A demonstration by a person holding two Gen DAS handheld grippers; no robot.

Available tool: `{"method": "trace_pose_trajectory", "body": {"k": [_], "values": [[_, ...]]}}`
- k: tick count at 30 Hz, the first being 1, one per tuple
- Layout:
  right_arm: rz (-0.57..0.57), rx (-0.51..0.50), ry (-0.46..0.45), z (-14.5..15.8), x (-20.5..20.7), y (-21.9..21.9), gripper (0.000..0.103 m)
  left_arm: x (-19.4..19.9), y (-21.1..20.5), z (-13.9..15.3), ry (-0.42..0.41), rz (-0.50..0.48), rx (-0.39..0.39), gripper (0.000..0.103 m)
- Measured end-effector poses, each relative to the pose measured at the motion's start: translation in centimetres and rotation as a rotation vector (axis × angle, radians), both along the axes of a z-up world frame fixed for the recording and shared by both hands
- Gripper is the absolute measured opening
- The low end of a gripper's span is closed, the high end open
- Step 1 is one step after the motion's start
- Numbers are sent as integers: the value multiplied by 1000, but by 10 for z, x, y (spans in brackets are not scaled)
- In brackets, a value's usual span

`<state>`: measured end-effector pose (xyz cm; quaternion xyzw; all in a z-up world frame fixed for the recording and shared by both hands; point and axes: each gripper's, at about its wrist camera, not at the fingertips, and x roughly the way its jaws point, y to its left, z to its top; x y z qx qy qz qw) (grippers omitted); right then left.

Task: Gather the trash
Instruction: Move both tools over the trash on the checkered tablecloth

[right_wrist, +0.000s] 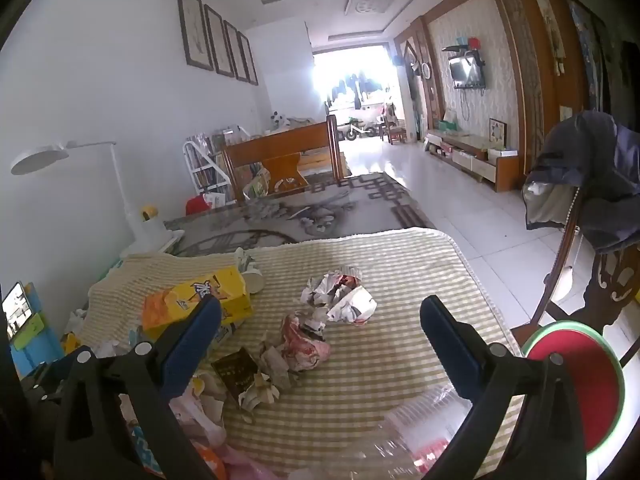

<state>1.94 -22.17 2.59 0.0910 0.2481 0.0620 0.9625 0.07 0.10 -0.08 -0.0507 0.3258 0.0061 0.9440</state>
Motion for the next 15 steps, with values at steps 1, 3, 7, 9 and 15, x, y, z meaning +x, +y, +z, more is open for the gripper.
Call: {"method": "trace_pose_trajectory", "body": {"k": [1, 3, 7, 9, 15], "values": [[2, 2, 5, 0, 0, 0, 96, 1, 1, -1, 16, -2, -6, 98], [4, 2, 14, -1, 0, 1, 96, 3, 3, -2, 46, -12, -23, 98], [5, 0, 4, 0, -1, 3, 96, 2, -2, 0, 19, 6, 42, 98], [8, -7, -3, 0, -1, 2, 96, 1, -1, 0, 13, 11, 39, 98], [14, -47, -12, -3, -2, 7, 96, 3, -5, -4, 34, -14, 38, 98]]}}
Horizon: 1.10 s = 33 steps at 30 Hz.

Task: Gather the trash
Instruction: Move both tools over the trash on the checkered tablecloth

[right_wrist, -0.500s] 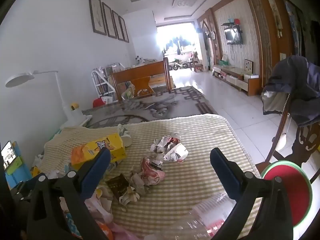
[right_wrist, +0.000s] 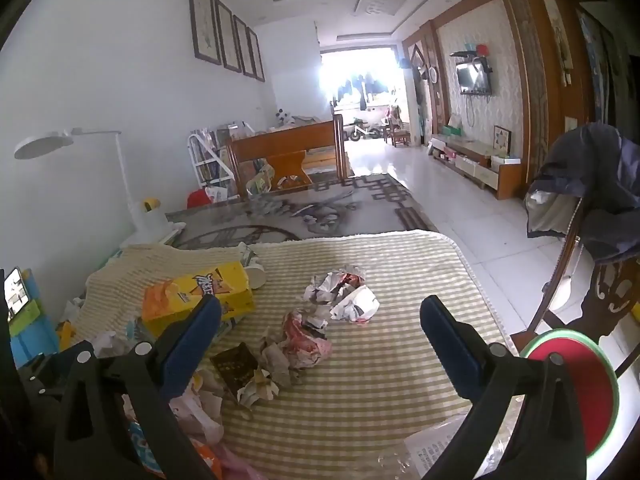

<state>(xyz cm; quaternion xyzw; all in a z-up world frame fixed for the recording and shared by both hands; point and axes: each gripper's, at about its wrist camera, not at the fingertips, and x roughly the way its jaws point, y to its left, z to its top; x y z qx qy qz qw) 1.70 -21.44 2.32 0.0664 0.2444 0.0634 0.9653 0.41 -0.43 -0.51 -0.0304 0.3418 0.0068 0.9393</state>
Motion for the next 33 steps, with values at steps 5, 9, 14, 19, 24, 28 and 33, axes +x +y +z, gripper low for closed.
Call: {"method": "trace_pose_trajectory", "body": {"k": [5, 9, 14, 19, 24, 28, 33], "values": [[-4, 3, 8, 2, 0, 1, 96, 0, 0, 0, 7, -8, -7, 98], [-8, 10, 10, 2, 1, 0, 96, 1, 0, -2, 16, -10, -16, 98], [-7, 10, 11, 2, 1, 0, 96, 0, -2, -3, 15, -11, -14, 98], [-8, 10, 9, 2, 1, 0, 96, -1, -4, -4, 17, -14, -17, 98], [-7, 9, 10, 2, 1, 0, 96, -1, -4, -4, 23, -14, -20, 98], [-4, 3, 12, 1, 2, 0, 96, -1, -4, -5, 25, -15, -22, 98], [-5, 5, 13, 1, 1, 0, 96, -1, -5, -5, 29, -16, -24, 98]]}}
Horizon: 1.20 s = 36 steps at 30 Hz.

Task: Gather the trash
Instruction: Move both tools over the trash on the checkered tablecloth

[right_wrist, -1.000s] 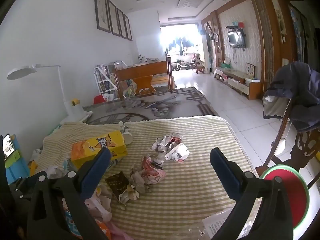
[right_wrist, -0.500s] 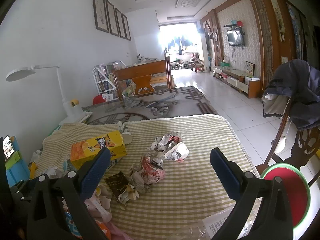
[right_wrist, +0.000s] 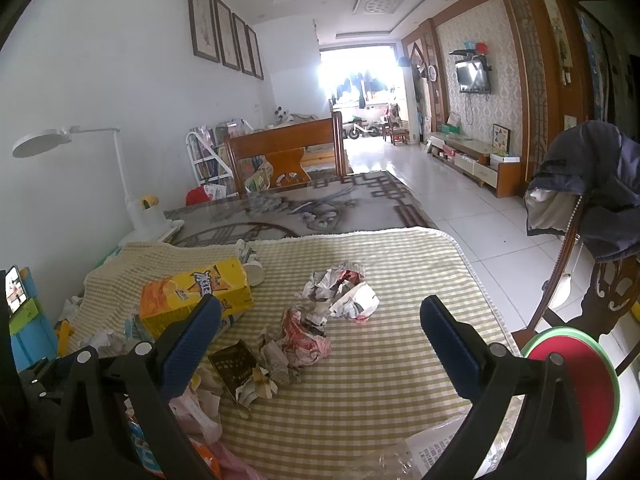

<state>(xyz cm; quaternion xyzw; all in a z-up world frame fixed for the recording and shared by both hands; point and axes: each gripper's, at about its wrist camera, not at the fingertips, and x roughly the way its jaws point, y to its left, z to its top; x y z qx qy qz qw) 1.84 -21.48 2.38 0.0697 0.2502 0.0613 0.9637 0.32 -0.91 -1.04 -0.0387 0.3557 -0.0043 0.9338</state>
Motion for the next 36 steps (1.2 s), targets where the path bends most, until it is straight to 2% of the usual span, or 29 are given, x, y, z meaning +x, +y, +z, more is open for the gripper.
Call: {"method": "trace_pose_trajectory", "body": {"k": [36], "values": [[11, -4, 20, -8, 1, 3, 96, -1, -3, -6, 23, -6, -21, 98]]}}
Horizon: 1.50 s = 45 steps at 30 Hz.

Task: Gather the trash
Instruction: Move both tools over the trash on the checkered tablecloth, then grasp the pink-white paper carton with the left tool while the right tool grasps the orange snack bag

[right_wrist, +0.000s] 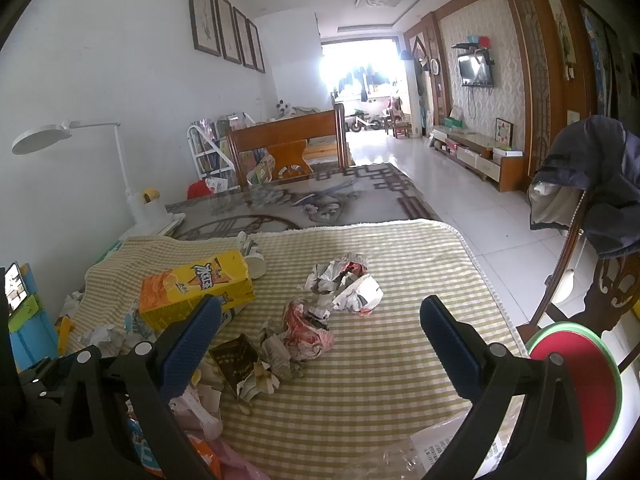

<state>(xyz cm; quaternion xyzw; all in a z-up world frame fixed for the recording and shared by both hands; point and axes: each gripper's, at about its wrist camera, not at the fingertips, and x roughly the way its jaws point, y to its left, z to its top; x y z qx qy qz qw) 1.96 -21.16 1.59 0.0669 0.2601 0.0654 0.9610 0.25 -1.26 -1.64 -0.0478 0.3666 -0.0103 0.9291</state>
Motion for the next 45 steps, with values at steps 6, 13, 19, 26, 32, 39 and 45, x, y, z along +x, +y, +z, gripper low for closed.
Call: {"method": "trace_pose_trajectory", "body": {"k": [6, 13, 19, 26, 32, 39, 45], "values": [[6, -2, -1, -1, -1, 2, 96, -2, -2, 3, -2, -13, -4, 98], [35, -16, -56, 9, -11, 7, 96, -26, 25, 34, -112, 104, -22, 98], [85, 12, -31, 7, -21, 12, 96, -51, 44, 46, -28, 84, -49, 98], [119, 21, -21, 11, -22, 17, 96, -56, 86, 2, 310, 99, -129, 93], [165, 67, 25, 12, -20, 17, 96, -49, 89, -28, 498, 64, -231, 72], [309, 135, 168, 3, -16, 33, 96, -48, 77, -17, 395, 30, -192, 54], [436, 125, 282, -13, -17, 59, 96, -38, 62, -16, 301, 67, -188, 52]]}}
